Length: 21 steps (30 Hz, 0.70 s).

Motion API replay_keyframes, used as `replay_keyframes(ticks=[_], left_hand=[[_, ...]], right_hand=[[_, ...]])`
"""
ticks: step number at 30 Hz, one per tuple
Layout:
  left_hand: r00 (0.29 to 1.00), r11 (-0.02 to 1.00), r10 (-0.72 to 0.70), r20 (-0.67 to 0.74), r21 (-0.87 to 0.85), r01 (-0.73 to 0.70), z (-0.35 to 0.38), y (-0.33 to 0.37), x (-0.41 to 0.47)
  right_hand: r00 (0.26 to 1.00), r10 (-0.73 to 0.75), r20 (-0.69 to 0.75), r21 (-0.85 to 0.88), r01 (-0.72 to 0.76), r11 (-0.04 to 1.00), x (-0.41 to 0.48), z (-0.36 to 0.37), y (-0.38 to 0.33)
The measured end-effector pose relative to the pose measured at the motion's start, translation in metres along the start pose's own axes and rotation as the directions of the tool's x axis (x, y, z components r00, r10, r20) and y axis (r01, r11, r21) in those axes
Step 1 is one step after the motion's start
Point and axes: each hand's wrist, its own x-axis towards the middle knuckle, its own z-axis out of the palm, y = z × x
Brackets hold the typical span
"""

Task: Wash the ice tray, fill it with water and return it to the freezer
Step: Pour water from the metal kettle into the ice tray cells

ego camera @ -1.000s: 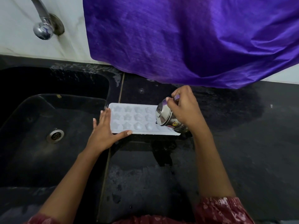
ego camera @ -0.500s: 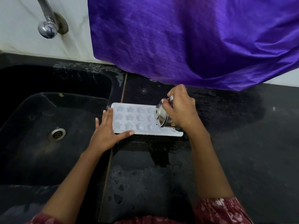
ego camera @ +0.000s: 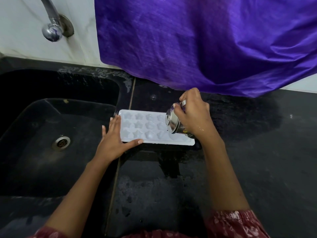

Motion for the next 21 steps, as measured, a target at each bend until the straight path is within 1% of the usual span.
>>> replay_keyframes(ticks=[3, 8, 10, 15, 21], left_hand=[[1.0, 1.0, -0.006, 0.003, 0.01, 0.006, -0.001, 0.002, 0.0], [1.0, 1.0, -0.011, 0.005, -0.002, 0.011, -0.001, 0.003, -0.001], [1.0, 1.0, -0.014, 0.004, 0.0, 0.014, -0.001, 0.003, -0.001], [1.0, 1.0, -0.012, 0.0, -0.004, 0.012, -0.001, 0.004, -0.001], [1.0, 1.0, -0.016, -0.001, -0.008, 0.016, -0.001, 0.004, -0.001]], right_hand=[[1.0, 0.02, 0.023, 0.023, -0.02, 1.0, 0.0, 0.001, 0.002], [0.992, 0.124, 0.016, 0.172, -0.124, 0.977, 0.001, 0.002, 0.008], [0.989, 0.15, 0.008, 0.207, -0.148, 0.967, 0.002, 0.001, 0.007], [0.995, 0.096, 0.026, 0.214, -0.1, 0.972, 0.002, 0.002, 0.002], [0.998, 0.027, 0.055, 0.148, -0.035, 0.988, 0.004, 0.011, -0.009]])
